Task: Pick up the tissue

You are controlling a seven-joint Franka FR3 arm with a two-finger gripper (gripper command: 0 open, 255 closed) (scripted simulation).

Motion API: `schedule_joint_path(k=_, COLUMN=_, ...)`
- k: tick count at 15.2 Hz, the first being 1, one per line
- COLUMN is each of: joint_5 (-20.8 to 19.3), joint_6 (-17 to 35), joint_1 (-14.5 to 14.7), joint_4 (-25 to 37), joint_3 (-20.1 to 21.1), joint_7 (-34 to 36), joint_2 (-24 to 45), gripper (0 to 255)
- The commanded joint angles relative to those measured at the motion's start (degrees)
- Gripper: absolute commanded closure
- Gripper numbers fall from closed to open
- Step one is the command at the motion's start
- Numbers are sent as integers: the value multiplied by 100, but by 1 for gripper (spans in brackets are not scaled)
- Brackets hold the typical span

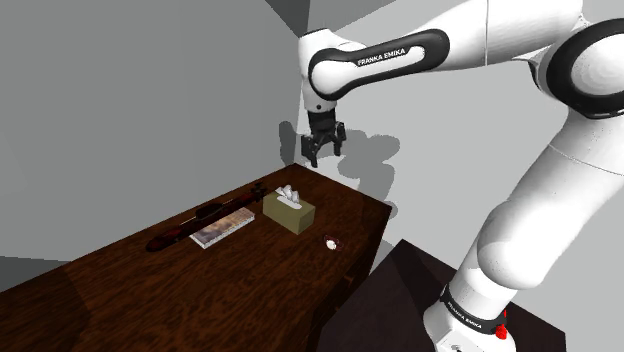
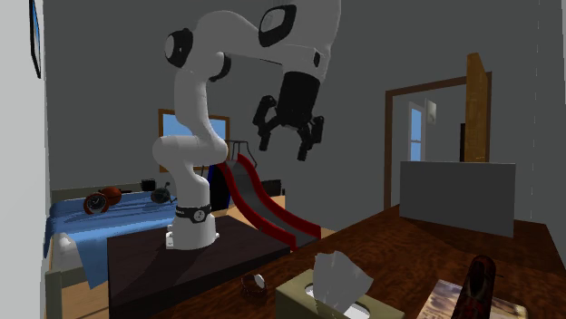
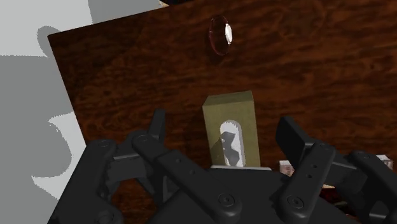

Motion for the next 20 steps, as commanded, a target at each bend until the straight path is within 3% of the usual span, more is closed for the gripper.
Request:
schedule_joint_path(k=1, joint_5=-252, joint_6=9, joint_1=17, joint_4=323, joint_3=67, joint_7=177, joint_2=587, gripper=0)
schedule_joint_path(k=13, joint_5=-1481, joint_6=-827, joint_1=497, joint_4=2890, joint_3=-63, joint_7=759, joint_2=3830, gripper=0)
schedule_joint_path(k=20, joint_5=-1527, joint_6=-458, joint_1=495, joint_4=2749, joint_3=-88, joint_7=899, joint_2=4085, gripper=0)
